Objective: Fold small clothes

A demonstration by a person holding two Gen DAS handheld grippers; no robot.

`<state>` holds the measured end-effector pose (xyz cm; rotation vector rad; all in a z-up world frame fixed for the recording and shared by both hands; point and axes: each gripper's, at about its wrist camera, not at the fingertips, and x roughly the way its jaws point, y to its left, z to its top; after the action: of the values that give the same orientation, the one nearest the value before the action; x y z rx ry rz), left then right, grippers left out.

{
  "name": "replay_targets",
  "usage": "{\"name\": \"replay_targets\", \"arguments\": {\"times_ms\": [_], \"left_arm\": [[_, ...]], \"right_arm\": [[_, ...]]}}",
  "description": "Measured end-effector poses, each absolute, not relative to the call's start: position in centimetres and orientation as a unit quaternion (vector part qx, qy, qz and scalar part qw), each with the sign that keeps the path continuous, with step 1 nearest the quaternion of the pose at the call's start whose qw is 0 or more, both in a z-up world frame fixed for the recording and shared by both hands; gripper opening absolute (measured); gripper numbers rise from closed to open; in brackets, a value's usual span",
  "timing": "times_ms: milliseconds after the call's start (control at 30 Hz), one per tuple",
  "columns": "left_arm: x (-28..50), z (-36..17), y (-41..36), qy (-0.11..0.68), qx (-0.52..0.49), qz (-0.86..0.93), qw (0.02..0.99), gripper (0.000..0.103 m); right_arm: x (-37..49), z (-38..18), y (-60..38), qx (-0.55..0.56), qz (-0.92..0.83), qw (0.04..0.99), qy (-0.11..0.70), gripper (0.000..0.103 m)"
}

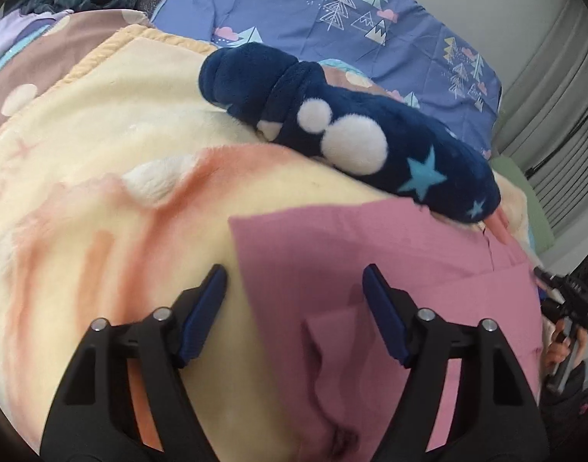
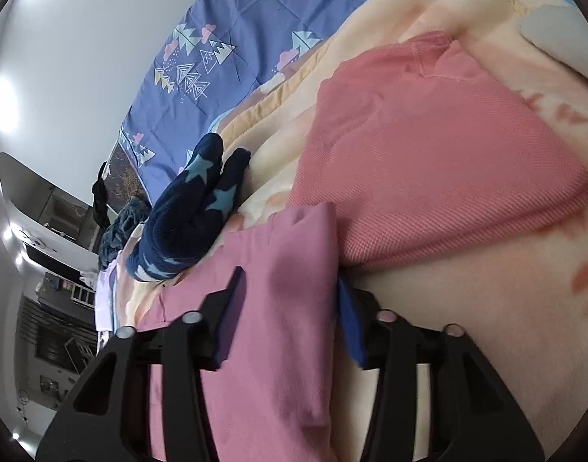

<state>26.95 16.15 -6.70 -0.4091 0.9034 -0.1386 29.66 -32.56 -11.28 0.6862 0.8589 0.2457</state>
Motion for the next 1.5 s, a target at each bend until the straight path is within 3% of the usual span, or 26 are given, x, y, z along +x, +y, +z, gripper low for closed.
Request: {"name": "replay_targets", "arguments": {"times_ms": [33, 233, 367, 467, 500, 567, 633, 800, 933, 967, 1033, 1100, 1200, 1300, 1367, 1400, 1500], "left_arm": [[27.4, -6.7, 16.1, 0.429, -0.201, -0.077, 0.877, 0.007], [26.1, -2.3, 15.2, 0.339, -0.190, -0.109, 0.915, 0.007], [27.2, -2.3, 13.7, 0.342, -0.122, -0.071, 0.929, 0.007], [28.5, -5.4, 13.3, 0.402, -0.078, -0.035, 0.912, 0.011], [28.4, -6.2, 13.6, 0.418, -0.074, -0.030, 0.905, 0.019], [27.3, -5.7, 14.4, 0.403, -0.096, -0.029, 0.910, 0.026], [25.7, -4.1, 15.4, 0.384, -0.120, -0.025, 0.915, 0.052], [20.3, -2.2, 14.3, 0.390, -0.097, -0.081, 0.912, 0.068], [16.8, -7.1, 11.6, 0.463, -0.034, -0.090, 0.881, 0.070], [15.9, -7.2, 11.3, 0.444, -0.022, -0.085, 0.892, 0.069], [14.7, -6.2, 11.7, 0.442, -0.033, -0.082, 0.893, 0.055], [13.5, -5.8, 12.2, 0.447, -0.040, -0.081, 0.890, 0.047], [10.7, -5.3, 13.1, 0.448, -0.053, -0.091, 0.888, 0.045], [7.0, -4.7, 13.7, 0.444, -0.095, -0.122, 0.883, 0.045], [4.9, -4.9, 13.4, 0.446, -0.108, -0.138, 0.878, 0.052], [3.9, -5.0, 13.4, 0.449, -0.109, -0.142, 0.876, 0.061], [1.7, -5.5, 12.8, 0.455, -0.097, -0.149, 0.872, 0.063]], "right_arm": [[29.7, -11.0, -32.5, 0.318, 0.118, 0.850, 0.403, 0.006], [26.7, -5.5, -30.4, 0.237, 0.142, 0.912, 0.302, 0.005], [29.5, -6.7, -30.5, 0.229, 0.108, 0.907, 0.337, 0.004], [31.4, -10.3, -30.4, 0.204, 0.050, 0.892, 0.401, 0.004], [31.0, -10.7, -30.6, 0.208, 0.048, 0.890, 0.402, 0.005], [29.4, -10.3, -31.4, 0.223, 0.047, 0.894, 0.387, 0.009], [27.9, -9.1, -31.6, 0.208, 0.039, 0.901, 0.379, 0.009], [21.1, -6.5, -28.9, 0.150, 0.134, 0.914, 0.353, 0.012], [18.0, -11.1, -27.1, 0.106, 0.125, 0.896, 0.413, 0.017], [17.5, -12.9, -27.3, 0.104, 0.118, 0.897, 0.413, 0.012], [16.6, -13.5, -28.7, 0.147, 0.112, 0.896, 0.403, 0.008], [15.2, -12.2, -30.2, 0.190, 0.094, 0.895, 0.393, 0.002], [12.5, -11.5, -30.6, 0.180, 0.092, 0.898, 0.390, 0.008], [9.1, -12.0, -31.1, 0.204, 0.132, 0.883, 0.401, 0.008], [7.1, -12.0, -31.5, 0.218, 0.155, 0.873, 0.407, 0.009], [5.7, -12.3, -31.7, 0.226, 0.169, 0.867, 0.411, 0.011], [3.4, -13.1, -31.7, 0.233, 0.184, 0.856, 0.423, 0.016]]}}
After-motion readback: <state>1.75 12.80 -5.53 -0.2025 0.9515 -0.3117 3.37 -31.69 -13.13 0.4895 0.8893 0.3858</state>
